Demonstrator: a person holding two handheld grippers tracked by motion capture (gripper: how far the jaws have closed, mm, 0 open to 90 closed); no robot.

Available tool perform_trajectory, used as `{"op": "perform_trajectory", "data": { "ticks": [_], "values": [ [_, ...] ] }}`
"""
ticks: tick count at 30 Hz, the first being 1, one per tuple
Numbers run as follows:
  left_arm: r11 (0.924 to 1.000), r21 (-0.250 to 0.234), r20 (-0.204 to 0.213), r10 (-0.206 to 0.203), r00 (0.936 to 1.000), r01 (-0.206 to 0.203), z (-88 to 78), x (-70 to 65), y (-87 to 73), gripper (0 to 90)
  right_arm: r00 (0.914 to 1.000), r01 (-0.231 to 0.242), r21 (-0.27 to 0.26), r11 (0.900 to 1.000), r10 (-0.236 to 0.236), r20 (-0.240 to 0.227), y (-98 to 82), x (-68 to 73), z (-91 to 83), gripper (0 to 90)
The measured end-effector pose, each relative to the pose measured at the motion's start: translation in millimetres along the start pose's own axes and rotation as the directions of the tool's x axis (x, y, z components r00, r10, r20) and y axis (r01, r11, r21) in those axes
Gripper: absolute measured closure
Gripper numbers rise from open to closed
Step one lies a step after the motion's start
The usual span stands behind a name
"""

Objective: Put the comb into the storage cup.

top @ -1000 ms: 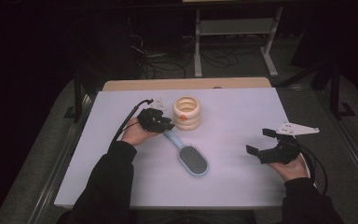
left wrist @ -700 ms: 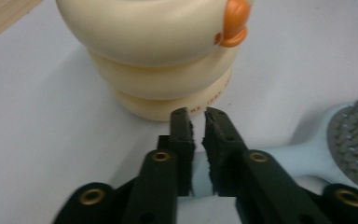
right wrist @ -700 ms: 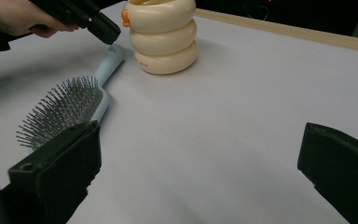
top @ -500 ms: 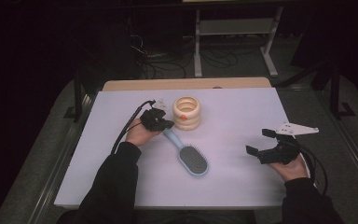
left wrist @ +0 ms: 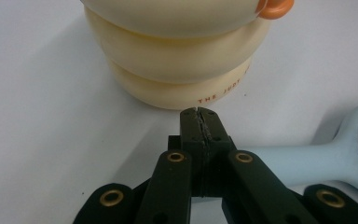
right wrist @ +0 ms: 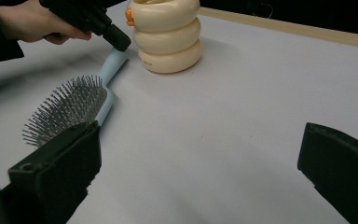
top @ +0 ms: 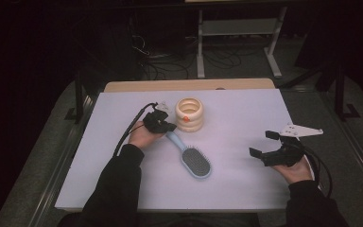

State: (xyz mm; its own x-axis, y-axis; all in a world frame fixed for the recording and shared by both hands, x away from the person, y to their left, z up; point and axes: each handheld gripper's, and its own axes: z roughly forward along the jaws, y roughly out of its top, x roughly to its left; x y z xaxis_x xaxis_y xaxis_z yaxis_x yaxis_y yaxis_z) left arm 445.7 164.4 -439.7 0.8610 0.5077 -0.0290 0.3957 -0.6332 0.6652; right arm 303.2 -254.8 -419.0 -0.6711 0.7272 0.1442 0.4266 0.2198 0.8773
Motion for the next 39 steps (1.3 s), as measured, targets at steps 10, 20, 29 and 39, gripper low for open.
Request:
{"op": "perform_trajectory", "data": {
  "ticks": [10,20,29,39],
  "values": [
    [0.9999,0.007,0.005,-0.008,1.0000,0.008,-2.3,0.5,-1.7,90.0,1.0000,0.001,-0.004,1.000,-0.001,0.002,0.1,0.1,-0.7,0.0],
    [0.9998,0.016,0.004,-0.007,1.0000,0.007,2.6,-0.5,-0.7,90.0,1.0000,0.000,-0.008,1.000,0.000,-0.001,0.1,-0.3,-1.2,0.0],
    [0.9992,0.039,0.006,-0.004,1.0000,0.003,-1.0,-1.6,-5.7,90.0,1.0000,-0.001,-0.008,1.000,0.001,-0.001,0.0,0.0,-1.5,0.0],
    [0.9995,0.019,0.020,-0.027,0.9994,0.026,-6.5,-1.7,-19.0,90.0,1.0000,-0.003,-0.012,1.000,0.003,-0.008,0.3,1.3,-1.7,0.0]
  ]
}}
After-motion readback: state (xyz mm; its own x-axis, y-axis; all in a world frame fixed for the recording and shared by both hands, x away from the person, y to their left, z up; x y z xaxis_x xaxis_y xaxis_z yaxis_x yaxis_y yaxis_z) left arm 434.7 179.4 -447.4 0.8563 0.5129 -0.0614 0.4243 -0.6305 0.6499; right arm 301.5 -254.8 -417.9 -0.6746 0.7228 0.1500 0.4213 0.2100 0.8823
